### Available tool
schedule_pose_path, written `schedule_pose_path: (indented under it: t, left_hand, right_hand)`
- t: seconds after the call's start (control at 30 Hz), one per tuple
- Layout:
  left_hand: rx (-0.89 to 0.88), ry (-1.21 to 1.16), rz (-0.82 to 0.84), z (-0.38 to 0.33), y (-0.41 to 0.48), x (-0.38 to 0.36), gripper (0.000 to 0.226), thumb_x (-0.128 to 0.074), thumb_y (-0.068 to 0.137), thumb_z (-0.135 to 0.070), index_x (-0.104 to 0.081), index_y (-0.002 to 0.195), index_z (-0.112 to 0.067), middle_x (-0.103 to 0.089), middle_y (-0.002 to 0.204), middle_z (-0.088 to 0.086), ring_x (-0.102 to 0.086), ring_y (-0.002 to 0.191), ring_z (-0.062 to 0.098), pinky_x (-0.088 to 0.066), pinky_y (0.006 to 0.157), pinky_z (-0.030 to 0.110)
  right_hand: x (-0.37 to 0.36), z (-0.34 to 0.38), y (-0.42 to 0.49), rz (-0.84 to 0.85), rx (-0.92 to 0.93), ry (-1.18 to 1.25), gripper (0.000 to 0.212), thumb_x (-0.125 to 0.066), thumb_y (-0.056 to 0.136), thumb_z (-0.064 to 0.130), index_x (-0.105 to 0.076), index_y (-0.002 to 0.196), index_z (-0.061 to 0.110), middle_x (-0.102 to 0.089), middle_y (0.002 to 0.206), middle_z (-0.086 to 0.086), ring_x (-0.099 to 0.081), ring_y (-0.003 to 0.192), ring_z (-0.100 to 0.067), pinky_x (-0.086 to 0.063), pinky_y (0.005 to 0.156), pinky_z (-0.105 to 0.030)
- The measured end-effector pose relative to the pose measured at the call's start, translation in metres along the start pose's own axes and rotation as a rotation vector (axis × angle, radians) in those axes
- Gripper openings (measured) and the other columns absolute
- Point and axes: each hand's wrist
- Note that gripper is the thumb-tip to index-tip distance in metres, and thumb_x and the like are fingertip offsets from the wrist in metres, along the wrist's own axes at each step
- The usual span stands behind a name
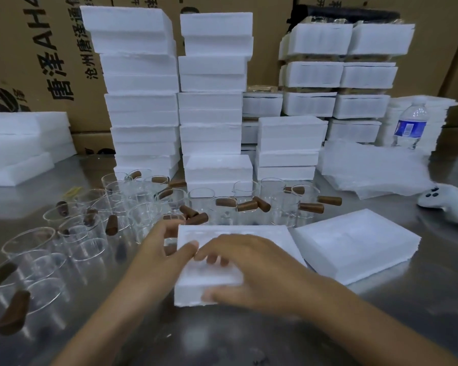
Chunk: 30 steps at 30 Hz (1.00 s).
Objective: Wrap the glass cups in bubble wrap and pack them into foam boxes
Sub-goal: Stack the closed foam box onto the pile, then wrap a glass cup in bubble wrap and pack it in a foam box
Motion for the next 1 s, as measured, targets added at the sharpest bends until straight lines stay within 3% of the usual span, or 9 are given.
schedule_pose_path:
  t: [0.23,0.37,0.43,0.5,0.6,0.7,0.83,0.93,1.0]
  left_hand:
    - [-0.078,0.126,-0.067,-0.003,-0.002,-0.004,0.024,-0.065,0.087,-0.019,-0.056,0.099,-0.038,-0.064,0.101,-0.011,-0.069,0.082,0.019,-0.057,0.072,0.049]
    - [-0.092,0.246,-0.055,-0.001,-0.002,-0.004,0.031,-0.064,0.087,-0.023,-0.056,0.115,-0.035,-0.066,0.102,-0.006,-0.068,0.081,0.014,-0.057,0.073,0.045]
    - [-0.112,0.366,-0.027,0.000,-0.002,-0.004,0.035,-0.062,0.087,-0.031,-0.055,0.121,-0.034,-0.066,0.103,-0.007,-0.066,0.079,0.007,-0.055,0.071,0.033]
    - [-0.147,0.521,-0.002,0.001,-0.004,-0.005,0.033,-0.059,0.088,-0.037,-0.052,0.120,-0.037,-0.060,0.103,-0.015,-0.062,0.075,0.001,-0.046,0.063,0.019]
    - [-0.199,0.717,-0.034,0.000,-0.009,-0.003,0.025,-0.053,0.090,-0.045,-0.046,0.114,-0.043,-0.058,0.116,-0.013,-0.060,0.093,0.007,-0.050,0.076,0.028]
    - [-0.332,0.823,-0.099,-0.004,-0.021,0.002,0.035,-0.039,0.087,-0.058,-0.044,0.119,-0.046,-0.053,0.120,-0.023,-0.055,0.104,0.008,-0.049,0.083,0.033]
    - [-0.569,0.832,0.257,-0.016,-0.036,-0.004,0.047,-0.022,0.073,-0.084,-0.034,0.114,-0.063,-0.038,0.103,-0.049,-0.047,0.100,-0.015,-0.040,0.083,0.014]
    - [-0.702,0.944,0.455,-0.018,-0.034,-0.016,0.057,-0.029,0.074,-0.073,-0.044,0.122,-0.048,-0.051,0.112,-0.031,-0.050,0.104,-0.008,-0.041,0.087,0.017]
    - [-0.782,1.028,0.438,-0.018,-0.032,-0.020,0.042,-0.051,0.072,-0.062,-0.060,0.107,-0.041,-0.060,0.102,-0.024,-0.057,0.094,-0.003,-0.038,0.076,0.011]
  right_hand:
    - [0.029,-0.025,0.003,-0.103,-0.129,0.268,0.026,-0.058,0.077,0.061,-0.061,0.095,0.042,-0.064,0.094,0.020,-0.059,0.091,0.004,-0.050,0.083,-0.022]
    - [0.038,-0.044,0.018,-0.342,-0.181,0.328,0.003,-0.062,0.086,0.033,-0.064,0.087,0.035,-0.067,0.083,0.016,-0.059,0.083,0.003,-0.042,0.072,-0.007]
    - [0.037,-0.058,0.031,-0.386,-0.313,0.195,0.008,-0.060,0.089,0.029,-0.065,0.095,0.028,-0.064,0.090,0.016,-0.053,0.094,-0.002,-0.036,0.072,-0.005]
    - [0.031,-0.073,0.045,-0.312,-0.463,-0.057,0.022,-0.055,0.091,0.028,-0.063,0.111,0.024,-0.060,0.108,0.004,-0.041,0.113,-0.015,-0.035,0.080,-0.018]
    - [0.023,-0.085,0.058,-0.178,-0.565,-0.305,0.033,-0.052,0.091,0.022,-0.059,0.124,0.022,-0.050,0.122,-0.007,-0.034,0.120,-0.027,-0.034,0.094,-0.034]
    - [0.018,-0.090,0.065,-0.102,-0.555,-0.465,0.032,-0.051,0.086,0.014,-0.065,0.114,0.021,-0.047,0.114,-0.008,-0.034,0.113,-0.029,-0.033,0.090,-0.036]
    - [0.016,-0.095,0.068,-0.084,-0.483,-0.617,0.026,-0.054,0.087,0.019,-0.066,0.110,0.023,-0.047,0.112,-0.006,-0.034,0.112,-0.028,-0.030,0.086,-0.032]
    - [0.020,-0.098,0.066,-0.076,-0.408,-0.637,0.023,-0.061,0.086,0.032,-0.067,0.106,0.025,-0.050,0.105,-0.001,-0.036,0.111,-0.025,-0.027,0.081,-0.029]
    - [0.025,-0.099,0.062,-0.097,-0.370,-0.566,0.021,-0.063,0.085,0.037,-0.069,0.101,0.025,-0.050,0.091,0.002,-0.038,0.106,-0.023,-0.024,0.077,-0.027]
Point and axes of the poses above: each hand's wrist, its own y-axis towards the middle knuckle, its own x-axis out of the back of the hand, z = x × y
